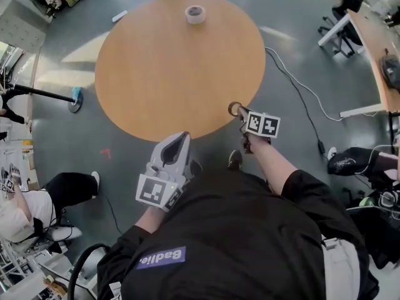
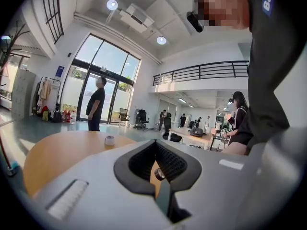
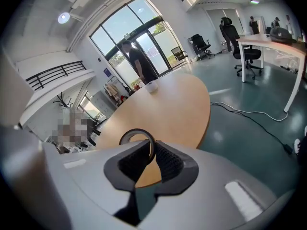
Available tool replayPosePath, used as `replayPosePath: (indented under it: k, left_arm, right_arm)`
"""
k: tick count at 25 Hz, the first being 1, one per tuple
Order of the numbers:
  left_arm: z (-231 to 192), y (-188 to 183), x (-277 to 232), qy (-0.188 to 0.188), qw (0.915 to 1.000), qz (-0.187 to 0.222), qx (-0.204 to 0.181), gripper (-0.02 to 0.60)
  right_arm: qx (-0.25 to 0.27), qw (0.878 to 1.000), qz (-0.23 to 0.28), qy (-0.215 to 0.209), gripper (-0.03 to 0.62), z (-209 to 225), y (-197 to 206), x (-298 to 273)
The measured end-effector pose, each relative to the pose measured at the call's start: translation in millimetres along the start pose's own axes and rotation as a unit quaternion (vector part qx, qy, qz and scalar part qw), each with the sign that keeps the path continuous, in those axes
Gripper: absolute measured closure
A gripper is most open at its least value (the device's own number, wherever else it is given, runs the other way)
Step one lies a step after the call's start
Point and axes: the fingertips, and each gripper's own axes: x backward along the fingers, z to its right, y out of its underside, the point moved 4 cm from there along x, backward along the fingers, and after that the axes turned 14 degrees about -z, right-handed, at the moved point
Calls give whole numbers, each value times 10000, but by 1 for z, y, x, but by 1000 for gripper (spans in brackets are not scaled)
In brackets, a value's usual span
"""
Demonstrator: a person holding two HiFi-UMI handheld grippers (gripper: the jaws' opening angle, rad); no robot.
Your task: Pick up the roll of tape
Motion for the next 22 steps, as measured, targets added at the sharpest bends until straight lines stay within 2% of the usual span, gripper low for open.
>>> replayPosePath:
  k: [5,10,14,22]
  left_arm:
    - [-4,-5,10,281,9990,282,-181,562]
    - [-8,-8,10,413,9987,286,-73,563]
    - [-6,-5,12,780,9952,569,-182,562]
    - [1,-1,19,1274,9900,567,-199,562]
  right_arm:
    - [118,9996,237,-136,546,-36,-4,20]
    - [305,9978,502,-291,546,-67,-8,42]
    - [500,9946,733,-530,546,-102,-5,64]
    - [859,9829,1323,-950,547,-166,17,122]
